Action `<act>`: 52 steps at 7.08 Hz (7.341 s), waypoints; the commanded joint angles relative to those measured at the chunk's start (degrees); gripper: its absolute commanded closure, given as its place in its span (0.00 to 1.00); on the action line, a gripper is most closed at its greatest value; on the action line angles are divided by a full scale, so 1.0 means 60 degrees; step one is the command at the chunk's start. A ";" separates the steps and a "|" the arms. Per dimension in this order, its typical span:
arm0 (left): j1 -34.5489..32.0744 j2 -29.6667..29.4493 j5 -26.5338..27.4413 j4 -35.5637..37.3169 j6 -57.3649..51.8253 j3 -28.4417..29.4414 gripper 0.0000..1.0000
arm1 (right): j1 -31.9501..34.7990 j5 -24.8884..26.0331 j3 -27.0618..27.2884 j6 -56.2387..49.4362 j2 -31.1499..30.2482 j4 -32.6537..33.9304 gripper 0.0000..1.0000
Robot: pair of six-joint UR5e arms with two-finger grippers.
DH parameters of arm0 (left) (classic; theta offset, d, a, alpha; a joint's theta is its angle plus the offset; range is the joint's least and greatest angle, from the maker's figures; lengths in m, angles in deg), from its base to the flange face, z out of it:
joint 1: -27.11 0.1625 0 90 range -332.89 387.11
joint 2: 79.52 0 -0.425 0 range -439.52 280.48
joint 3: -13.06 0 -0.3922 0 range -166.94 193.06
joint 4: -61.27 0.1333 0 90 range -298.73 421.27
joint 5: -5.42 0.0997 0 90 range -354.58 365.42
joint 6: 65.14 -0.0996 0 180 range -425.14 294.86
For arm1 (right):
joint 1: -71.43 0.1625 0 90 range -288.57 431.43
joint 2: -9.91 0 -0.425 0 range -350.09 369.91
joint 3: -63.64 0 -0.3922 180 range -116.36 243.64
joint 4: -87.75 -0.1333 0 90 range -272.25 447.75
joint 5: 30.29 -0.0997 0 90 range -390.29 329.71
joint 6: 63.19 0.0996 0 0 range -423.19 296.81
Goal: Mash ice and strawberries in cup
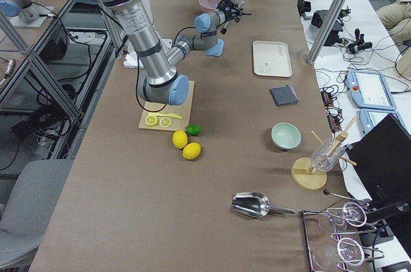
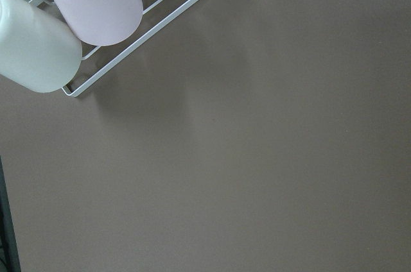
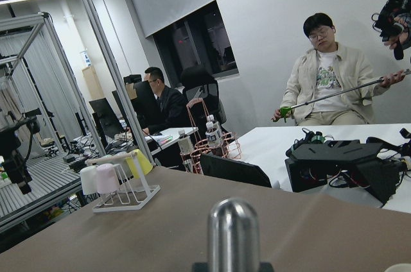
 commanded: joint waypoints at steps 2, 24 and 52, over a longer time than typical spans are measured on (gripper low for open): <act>0.0000 -0.0096 0.0000 -0.0011 -0.0013 -0.0131 0.02 | 0.1301 -0.0460 0.0989 0.1359 -0.0030 0.2466 1.00; 0.0952 -0.0272 0.0103 -0.1945 -0.0101 -0.0029 0.02 | 0.4617 -0.6148 -0.0535 0.0266 -0.4015 1.0251 0.01; 0.0806 0.0182 0.0073 0.0326 0.0661 -0.1948 0.02 | 1.1136 -0.9414 0.2351 -0.7791 -0.7443 1.5012 0.00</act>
